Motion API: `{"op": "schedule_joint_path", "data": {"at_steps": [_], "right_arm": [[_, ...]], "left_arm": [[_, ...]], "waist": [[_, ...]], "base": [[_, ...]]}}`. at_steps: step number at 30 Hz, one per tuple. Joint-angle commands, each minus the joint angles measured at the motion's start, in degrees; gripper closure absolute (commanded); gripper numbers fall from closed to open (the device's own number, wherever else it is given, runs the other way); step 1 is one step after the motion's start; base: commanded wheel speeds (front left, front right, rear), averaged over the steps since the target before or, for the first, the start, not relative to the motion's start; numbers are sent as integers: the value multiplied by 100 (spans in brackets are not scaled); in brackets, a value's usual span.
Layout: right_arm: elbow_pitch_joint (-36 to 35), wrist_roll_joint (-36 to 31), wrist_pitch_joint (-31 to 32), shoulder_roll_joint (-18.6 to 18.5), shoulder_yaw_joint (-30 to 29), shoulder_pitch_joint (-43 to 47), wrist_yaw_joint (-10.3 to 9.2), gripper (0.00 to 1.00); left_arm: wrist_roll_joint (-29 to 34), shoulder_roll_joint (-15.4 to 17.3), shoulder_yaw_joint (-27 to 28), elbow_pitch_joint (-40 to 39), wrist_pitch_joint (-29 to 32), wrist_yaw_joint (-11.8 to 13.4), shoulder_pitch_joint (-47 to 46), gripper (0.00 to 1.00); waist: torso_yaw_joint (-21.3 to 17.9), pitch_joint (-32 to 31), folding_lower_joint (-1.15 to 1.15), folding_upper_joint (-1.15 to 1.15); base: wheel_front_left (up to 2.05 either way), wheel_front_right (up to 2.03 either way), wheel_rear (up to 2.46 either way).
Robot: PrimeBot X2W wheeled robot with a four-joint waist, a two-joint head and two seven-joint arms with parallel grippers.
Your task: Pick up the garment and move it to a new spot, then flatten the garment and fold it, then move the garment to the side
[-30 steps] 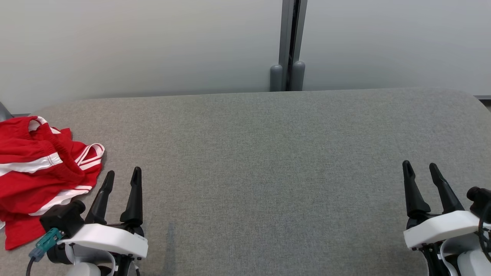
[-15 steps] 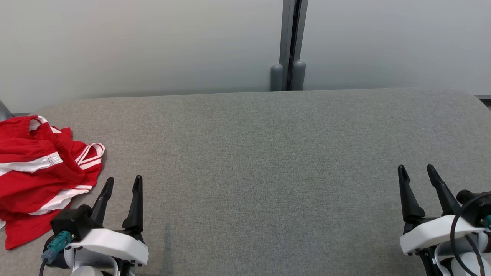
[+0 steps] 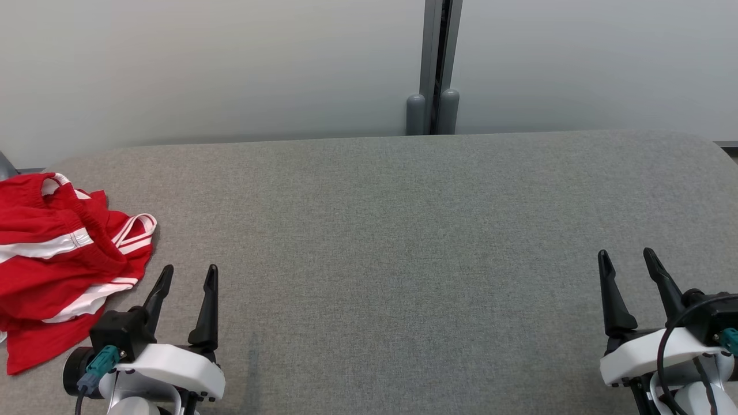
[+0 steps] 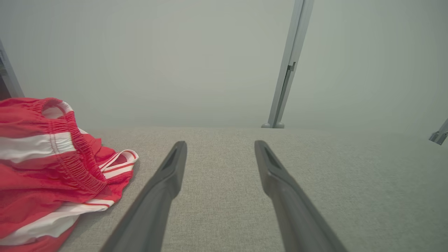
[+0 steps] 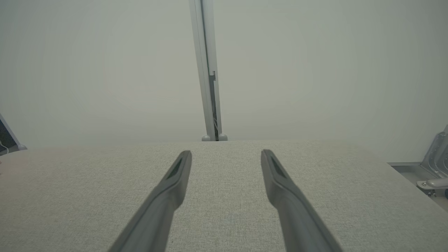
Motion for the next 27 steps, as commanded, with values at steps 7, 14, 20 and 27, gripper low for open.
{"op": "schedule_joint_path", "data": {"at_steps": [7,14,20,27], "right_arm": [[27,-106,-133,86,-111,55,25,0],[36,-164,-218,122,-166,82,26,0],[35,-288,-280,120,-173,91,26,0],[53,-320,-312,123,-195,113,22,0]], "left_arm": [[239,0,41,111,-116,27,-140,0],[434,-9,28,187,-185,48,-152,0],[609,25,14,253,-244,41,-181,0],[678,19,10,313,-275,55,-203,0]], "waist": [[7,8,0,0],[1,9,0,0],[-5,20,0,0],[9,23,0,0]], "base": [[0,0,0],[0,0,0],[0,0,0],[0,0,0]]}}
